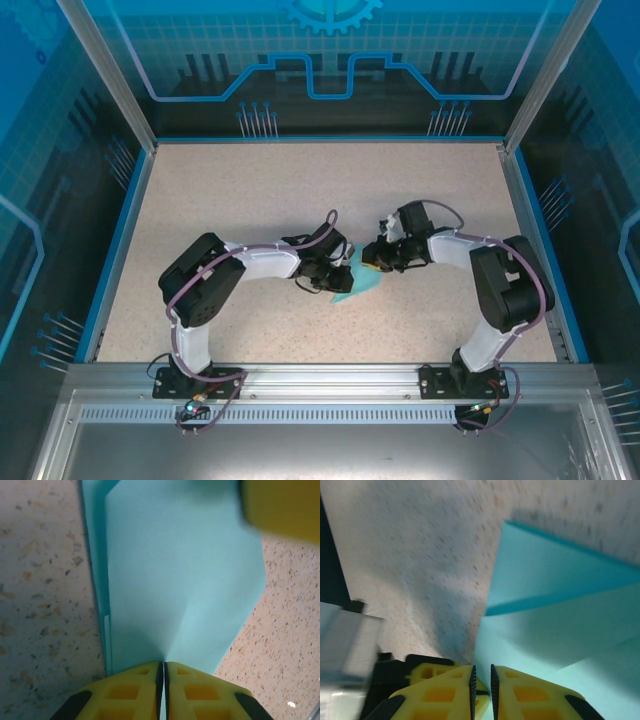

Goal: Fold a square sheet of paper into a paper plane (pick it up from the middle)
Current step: Fourth fold the wing at the center of the table.

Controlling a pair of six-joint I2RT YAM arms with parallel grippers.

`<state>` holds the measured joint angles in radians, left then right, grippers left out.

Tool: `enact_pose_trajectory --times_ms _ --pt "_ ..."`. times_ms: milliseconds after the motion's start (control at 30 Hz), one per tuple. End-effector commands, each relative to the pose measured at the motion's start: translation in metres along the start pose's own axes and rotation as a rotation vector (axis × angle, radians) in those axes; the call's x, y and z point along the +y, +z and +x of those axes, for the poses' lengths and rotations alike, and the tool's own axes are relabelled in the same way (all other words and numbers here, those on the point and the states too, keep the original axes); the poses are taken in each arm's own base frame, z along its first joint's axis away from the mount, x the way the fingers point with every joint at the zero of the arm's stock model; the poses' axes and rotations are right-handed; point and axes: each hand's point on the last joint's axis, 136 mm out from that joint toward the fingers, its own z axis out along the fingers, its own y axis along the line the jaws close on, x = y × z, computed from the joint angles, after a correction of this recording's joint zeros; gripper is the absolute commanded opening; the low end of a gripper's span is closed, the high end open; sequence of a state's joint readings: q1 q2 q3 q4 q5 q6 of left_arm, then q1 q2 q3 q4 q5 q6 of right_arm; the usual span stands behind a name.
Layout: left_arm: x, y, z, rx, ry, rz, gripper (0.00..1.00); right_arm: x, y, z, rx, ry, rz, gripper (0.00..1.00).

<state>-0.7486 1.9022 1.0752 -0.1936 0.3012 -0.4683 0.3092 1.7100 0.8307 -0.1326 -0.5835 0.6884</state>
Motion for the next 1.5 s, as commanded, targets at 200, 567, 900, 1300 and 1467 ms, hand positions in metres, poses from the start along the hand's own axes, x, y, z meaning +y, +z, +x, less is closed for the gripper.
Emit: enact_pose_trajectory --times_ms 200,567,900,1300,1467 --pt "0.003 -0.014 0.026 0.073 -0.024 -0.009 0.15 -0.018 0.029 0.007 0.022 0.039 0.042 0.18" --pt "-0.001 -0.024 0.041 0.051 -0.077 0.033 0.16 -0.032 0.033 0.02 0.062 0.033 0.092 0.18" --pt "0.019 -0.02 0.065 0.093 -0.102 -0.027 0.14 -0.041 0.034 0.023 0.073 0.034 0.116 0.18" --pt "0.041 -0.024 0.097 0.155 -0.134 -0.111 0.12 -0.06 0.025 0.022 0.065 0.05 0.182 0.17" --pt "0.053 -0.026 0.11 0.19 -0.114 -0.215 0.11 -0.064 0.025 0.023 0.067 0.05 0.197 0.17"
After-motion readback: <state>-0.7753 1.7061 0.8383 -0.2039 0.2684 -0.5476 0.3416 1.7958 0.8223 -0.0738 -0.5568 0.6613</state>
